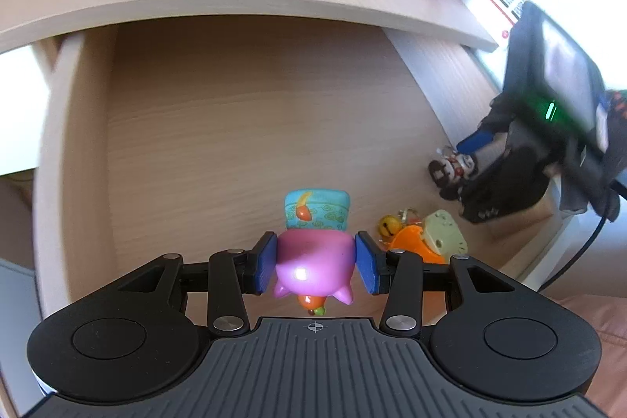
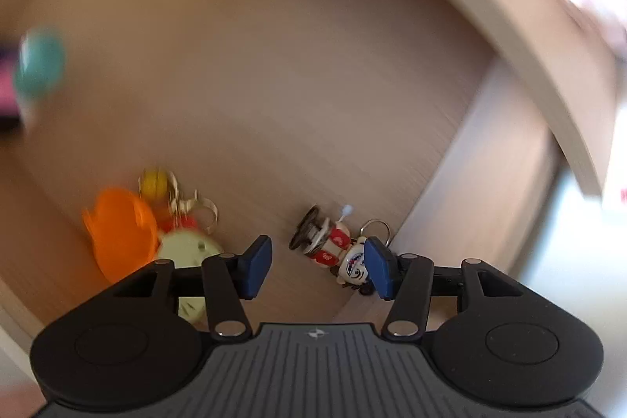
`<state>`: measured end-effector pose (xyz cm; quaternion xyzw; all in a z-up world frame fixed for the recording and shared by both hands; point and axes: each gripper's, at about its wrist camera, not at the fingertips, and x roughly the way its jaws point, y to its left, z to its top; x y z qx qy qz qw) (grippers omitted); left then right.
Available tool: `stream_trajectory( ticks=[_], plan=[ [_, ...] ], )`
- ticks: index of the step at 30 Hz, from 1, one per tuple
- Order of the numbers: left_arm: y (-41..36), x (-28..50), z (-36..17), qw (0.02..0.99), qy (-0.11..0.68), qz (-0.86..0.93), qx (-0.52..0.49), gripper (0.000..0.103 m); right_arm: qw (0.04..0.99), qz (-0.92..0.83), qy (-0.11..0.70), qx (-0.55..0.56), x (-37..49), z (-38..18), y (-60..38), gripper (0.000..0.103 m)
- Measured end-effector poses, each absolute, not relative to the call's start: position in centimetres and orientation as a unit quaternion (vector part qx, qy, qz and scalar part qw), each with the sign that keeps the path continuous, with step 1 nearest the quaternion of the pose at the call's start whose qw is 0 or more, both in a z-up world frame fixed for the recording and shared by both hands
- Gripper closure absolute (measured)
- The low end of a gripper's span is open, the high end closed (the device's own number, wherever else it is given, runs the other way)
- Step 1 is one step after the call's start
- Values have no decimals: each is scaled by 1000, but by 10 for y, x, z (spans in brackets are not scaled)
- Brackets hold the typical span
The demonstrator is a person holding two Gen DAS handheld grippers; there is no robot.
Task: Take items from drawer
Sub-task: 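Grasp the orange shell half in the drawer with the right tool while the left tool holds the pig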
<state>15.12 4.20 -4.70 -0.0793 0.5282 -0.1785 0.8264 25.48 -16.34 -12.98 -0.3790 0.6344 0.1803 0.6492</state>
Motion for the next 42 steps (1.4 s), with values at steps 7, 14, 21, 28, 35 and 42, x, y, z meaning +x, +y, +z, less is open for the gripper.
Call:
stream_trajectory(
  ticks=[7, 14, 21, 28, 35, 42],
  plan=[
    [49, 145, -37, 834, 527, -154, -54, 55, 622, 196, 614, -446, 256, -147, -147, 76],
    [53, 150, -43, 828, 535, -153, -65, 55, 680, 230, 658, -227, 278, -117, -149, 84],
    [59, 153, -41, 830, 534, -144, -76, 55, 706, 238, 661, -87, 290, -79, -171, 62],
    [61, 154, -38, 832, 533, -134, -75, 55, 672, 270, 685, -81, 274, -85, -147, 46],
    [59, 146, -35, 829, 538, -136, -66, 55, 663, 225, 692, -175, 278, -106, -135, 43],
    [52, 144, -34, 823, 547, -146, -50, 55, 687, 214, 683, -124, 295, -92, -161, 58]
  ],
)
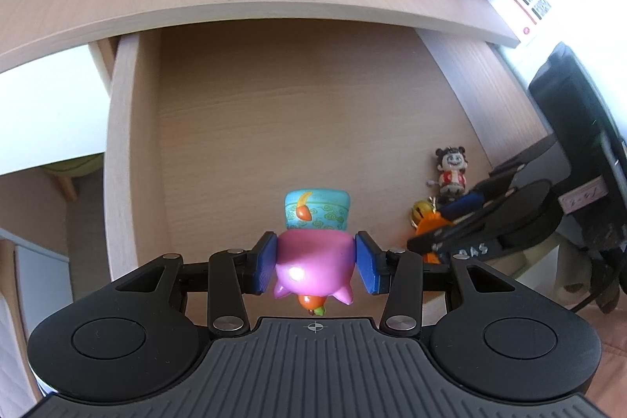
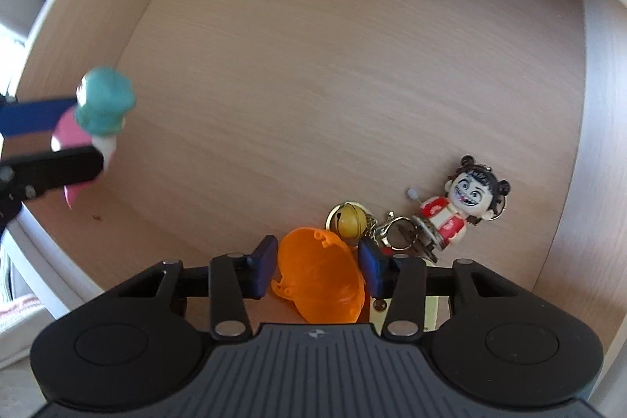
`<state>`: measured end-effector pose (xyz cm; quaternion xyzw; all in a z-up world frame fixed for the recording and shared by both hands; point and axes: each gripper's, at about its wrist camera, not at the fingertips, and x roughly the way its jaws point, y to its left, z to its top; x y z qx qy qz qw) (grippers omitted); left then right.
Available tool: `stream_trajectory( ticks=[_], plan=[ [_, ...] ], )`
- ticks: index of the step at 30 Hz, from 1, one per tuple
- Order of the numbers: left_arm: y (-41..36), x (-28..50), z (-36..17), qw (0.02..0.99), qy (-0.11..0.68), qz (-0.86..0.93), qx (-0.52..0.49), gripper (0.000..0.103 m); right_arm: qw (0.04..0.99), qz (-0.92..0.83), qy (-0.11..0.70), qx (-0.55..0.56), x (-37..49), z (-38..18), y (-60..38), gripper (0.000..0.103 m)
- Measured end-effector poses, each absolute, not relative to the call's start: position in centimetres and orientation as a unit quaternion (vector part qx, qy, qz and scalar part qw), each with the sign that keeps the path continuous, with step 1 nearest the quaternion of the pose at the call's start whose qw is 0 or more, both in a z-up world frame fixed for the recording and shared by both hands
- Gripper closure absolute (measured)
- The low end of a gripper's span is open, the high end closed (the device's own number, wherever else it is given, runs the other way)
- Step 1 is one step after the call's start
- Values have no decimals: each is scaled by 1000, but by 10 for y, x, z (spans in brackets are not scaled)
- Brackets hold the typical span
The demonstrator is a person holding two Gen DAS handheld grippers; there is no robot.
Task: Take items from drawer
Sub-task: 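Grasp the orange shell half in the drawer with the right tool while the left tool holds the pig, then carry the pig toy and orange shell up to the desktop with both tools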
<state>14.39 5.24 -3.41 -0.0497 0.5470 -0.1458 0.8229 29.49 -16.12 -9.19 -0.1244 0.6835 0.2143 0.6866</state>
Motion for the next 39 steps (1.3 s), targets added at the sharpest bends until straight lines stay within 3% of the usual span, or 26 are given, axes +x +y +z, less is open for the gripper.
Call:
stream_trajectory(
  ticks=[9, 18, 23, 35, 39],
  plan=[
    [42, 145, -20, 817, 545, -185, -38, 55, 766, 211, 607, -4, 303, -11, -205, 58],
    [68, 209, 78, 903, 397, -159, -45, 55, 886, 168, 429, 52, 307, 98, -276, 59],
    [94, 270, 84, 922, 364, -110, -68, 55, 916, 157, 370, 18, 260, 87, -259, 59],
    [112, 323, 18, 914, 403, -15, -49, 53, 909, 145, 389, 26, 236, 60, -246, 59],
    [104, 320, 10, 916, 400, -8, -34, 46, 906, 145, 396, 29, 237, 53, -245, 59]
  ],
)
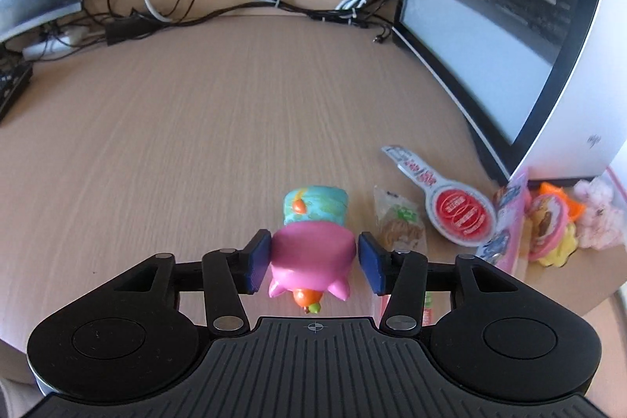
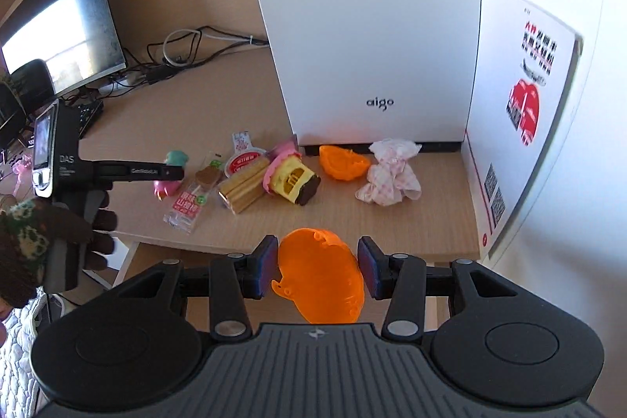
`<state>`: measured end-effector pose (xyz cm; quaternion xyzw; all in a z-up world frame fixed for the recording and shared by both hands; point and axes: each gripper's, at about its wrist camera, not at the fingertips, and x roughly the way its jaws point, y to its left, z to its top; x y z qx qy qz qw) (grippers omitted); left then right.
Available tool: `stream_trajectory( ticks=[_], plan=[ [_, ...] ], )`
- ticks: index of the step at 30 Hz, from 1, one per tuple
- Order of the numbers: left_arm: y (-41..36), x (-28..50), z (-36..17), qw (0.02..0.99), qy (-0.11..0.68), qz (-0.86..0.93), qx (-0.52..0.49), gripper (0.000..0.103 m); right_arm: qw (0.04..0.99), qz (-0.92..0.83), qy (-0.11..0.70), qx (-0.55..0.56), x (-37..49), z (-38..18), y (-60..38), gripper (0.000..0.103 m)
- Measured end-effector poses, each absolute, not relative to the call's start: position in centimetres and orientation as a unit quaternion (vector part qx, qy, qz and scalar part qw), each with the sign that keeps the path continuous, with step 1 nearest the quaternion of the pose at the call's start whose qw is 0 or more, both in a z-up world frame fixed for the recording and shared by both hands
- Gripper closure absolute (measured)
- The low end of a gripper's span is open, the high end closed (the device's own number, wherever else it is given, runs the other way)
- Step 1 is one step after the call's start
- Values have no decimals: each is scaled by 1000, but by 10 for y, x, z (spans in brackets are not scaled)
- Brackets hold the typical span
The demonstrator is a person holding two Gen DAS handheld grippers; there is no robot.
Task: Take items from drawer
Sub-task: 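Carry the pig toy and orange shell up to the desktop with both tools, then release the pig on the desktop with the left tool while the right tool releases the orange shell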
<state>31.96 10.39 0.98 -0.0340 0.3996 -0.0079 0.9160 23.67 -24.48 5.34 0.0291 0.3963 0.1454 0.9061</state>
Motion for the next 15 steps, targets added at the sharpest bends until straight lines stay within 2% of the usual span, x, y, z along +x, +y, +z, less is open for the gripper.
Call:
stream_trajectory(
  ticks=[5, 15],
  plan=[
    [108, 318, 7, 904, 418, -54, -69, 50, 900, 149, 408, 31, 236, 43, -242, 59],
    [137, 257, 49, 942, 317, -44, -104, 50, 917, 106, 384, 30, 244, 42, -253, 59]
  ],
)
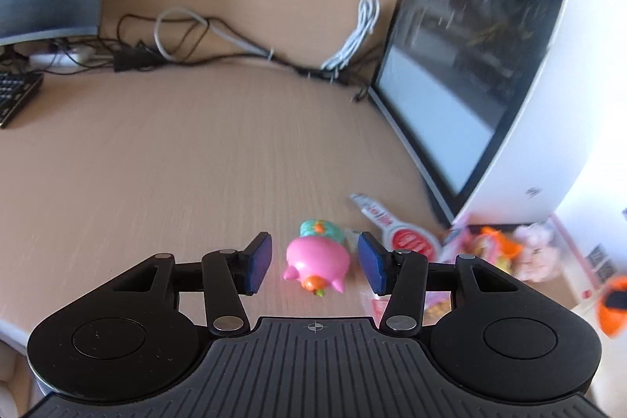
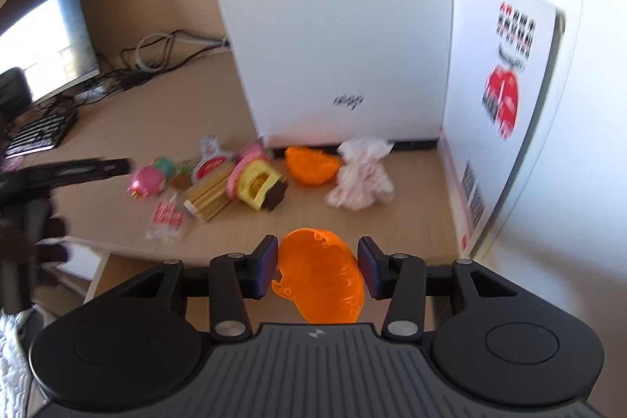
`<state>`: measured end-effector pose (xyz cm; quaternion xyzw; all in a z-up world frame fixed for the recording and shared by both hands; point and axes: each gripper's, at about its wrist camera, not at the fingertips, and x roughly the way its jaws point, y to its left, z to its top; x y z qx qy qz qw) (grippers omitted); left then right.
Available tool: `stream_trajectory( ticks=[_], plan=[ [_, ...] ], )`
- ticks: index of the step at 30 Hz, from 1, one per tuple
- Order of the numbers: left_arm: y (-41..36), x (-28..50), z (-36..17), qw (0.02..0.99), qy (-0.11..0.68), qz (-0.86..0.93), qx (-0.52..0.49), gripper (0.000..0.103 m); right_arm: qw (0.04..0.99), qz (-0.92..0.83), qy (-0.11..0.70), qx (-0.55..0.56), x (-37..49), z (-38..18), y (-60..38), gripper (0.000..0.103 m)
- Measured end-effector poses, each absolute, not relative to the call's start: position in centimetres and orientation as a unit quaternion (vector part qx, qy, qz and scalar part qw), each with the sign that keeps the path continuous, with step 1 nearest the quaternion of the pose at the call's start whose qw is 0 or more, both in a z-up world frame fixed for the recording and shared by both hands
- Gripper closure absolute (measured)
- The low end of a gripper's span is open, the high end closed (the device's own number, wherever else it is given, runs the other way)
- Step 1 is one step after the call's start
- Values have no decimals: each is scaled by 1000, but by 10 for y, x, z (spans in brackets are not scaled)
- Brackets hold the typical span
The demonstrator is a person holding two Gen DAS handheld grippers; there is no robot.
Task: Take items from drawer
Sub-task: 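Release the pig on the desktop with the left tool while the right tool releases the orange shell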
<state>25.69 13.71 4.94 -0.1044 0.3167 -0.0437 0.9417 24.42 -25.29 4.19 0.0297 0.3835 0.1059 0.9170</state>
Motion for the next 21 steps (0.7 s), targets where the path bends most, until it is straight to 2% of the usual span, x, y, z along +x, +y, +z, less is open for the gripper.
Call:
stream_trajectory(
  ticks=[5, 10, 19, 21],
  plan=[
    [141, 224, 50, 930, 334, -73, -132, 50, 942, 96, 321, -16, 268, 51, -236, 59],
    [138, 195, 40, 914, 364, -100, -149, 50, 956, 10, 259, -138, 301, 34, -220, 59],
    [135, 181, 19, 896, 406, -99, -153, 50, 936, -17, 284, -208, 350, -30, -215, 59],
    [135, 183, 16, 892, 414, -104, -149, 50, 935, -16, 285, -208, 353, -34, -218, 56]
  ],
)
